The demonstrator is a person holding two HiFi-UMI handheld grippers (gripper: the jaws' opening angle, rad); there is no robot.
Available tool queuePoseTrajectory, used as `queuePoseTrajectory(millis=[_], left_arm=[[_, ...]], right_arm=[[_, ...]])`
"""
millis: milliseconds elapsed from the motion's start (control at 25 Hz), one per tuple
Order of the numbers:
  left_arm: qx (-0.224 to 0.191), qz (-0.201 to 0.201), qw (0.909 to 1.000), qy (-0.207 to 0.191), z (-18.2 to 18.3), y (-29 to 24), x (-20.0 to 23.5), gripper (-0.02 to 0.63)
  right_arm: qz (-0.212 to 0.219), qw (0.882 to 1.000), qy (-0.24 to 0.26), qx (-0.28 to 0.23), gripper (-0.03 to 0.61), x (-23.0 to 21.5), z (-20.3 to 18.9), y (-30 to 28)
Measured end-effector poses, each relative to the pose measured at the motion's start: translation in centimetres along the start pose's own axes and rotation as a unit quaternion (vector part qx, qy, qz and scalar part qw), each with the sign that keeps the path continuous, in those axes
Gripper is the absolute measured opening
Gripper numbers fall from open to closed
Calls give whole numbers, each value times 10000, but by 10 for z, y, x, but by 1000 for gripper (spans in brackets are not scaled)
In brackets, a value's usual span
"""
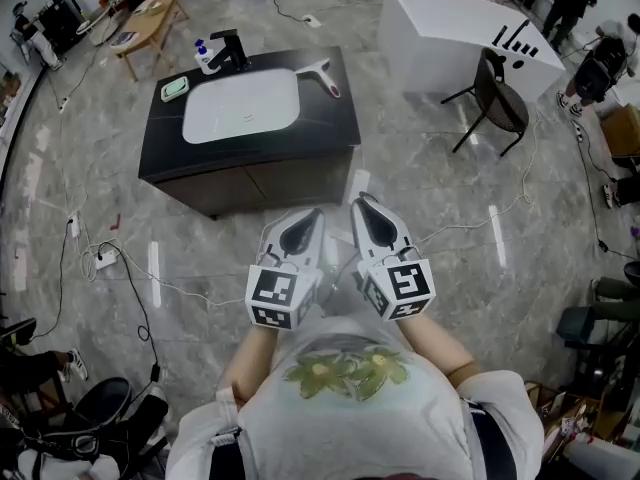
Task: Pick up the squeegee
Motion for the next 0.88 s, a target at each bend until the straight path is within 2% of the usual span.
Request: queuePoseTrajectory(millis=[280,600,880], left_arm=[[124,-106,9999,53,12,-51,52,9],[122,-410,9991,-43,33,-109,100,9],[183,-507,9985,-99,40,-137,137,9]], right_arm=[[-124,9999,-26,87,26,-20,5,-66],[-316,9995,24,86,28,-45,11,-137],[-608,9981,41,15,28,-60,17,-171]])
Point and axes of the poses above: the fingertips, and each gripper's own axes: y backward along the fingers, x to its left, z out of its top, the point moved 8 cm from there along y, backward along the fingers, and after that the axes turned 15 degrees about z, right-handed, at the moved point
